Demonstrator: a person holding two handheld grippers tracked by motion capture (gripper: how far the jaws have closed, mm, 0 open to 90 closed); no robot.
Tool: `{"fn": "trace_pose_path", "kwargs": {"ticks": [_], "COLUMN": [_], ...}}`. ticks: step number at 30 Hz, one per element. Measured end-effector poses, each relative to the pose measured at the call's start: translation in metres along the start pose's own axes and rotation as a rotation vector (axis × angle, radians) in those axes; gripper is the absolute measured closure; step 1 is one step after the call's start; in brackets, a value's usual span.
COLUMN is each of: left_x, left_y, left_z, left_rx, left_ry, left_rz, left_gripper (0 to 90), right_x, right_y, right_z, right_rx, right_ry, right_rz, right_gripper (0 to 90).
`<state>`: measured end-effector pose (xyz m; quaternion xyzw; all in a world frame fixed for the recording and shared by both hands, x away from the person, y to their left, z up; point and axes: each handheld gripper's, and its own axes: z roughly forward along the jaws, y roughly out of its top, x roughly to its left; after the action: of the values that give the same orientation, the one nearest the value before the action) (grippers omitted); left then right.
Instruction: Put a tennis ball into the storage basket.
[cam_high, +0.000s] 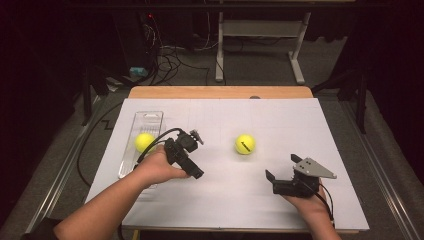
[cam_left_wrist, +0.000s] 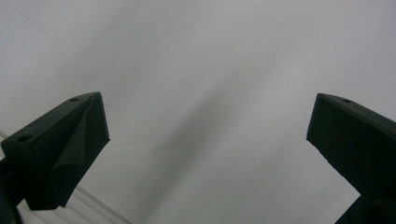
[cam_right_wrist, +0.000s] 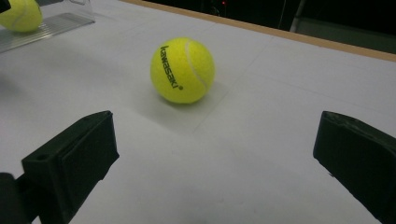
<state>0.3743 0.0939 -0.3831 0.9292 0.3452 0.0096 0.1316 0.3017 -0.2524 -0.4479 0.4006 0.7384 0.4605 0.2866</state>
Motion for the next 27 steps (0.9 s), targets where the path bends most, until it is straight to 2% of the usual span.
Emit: {"fn": "trace_pose_path", "kwargs": {"ticks": [16,22,27], "left_x": [-0.002,-0.003,-0.003], "left_y": [0.001,0.001,0.001], "left_z": [0.001,0.001,0.002], "left_rx": [0.003,0.002,0.003], "left_ry": [0.009,0.005,0.001], "left_rz": [0.015,0.020,0.023], "left_gripper": [0.0,0.0,0.0], "right_x": [0.009,0.012,0.014], "right_y": [0.037,0.044,0.046], "right_z": [0.059,0.077,0.101], "right_rx": [0.041,0.066,0.102], "right_ry": [0.022,0.025,0.030], "right_rz": [-0.017,-0.013,-0.008], "right_gripper": [0.0,0.0,0.0]}}
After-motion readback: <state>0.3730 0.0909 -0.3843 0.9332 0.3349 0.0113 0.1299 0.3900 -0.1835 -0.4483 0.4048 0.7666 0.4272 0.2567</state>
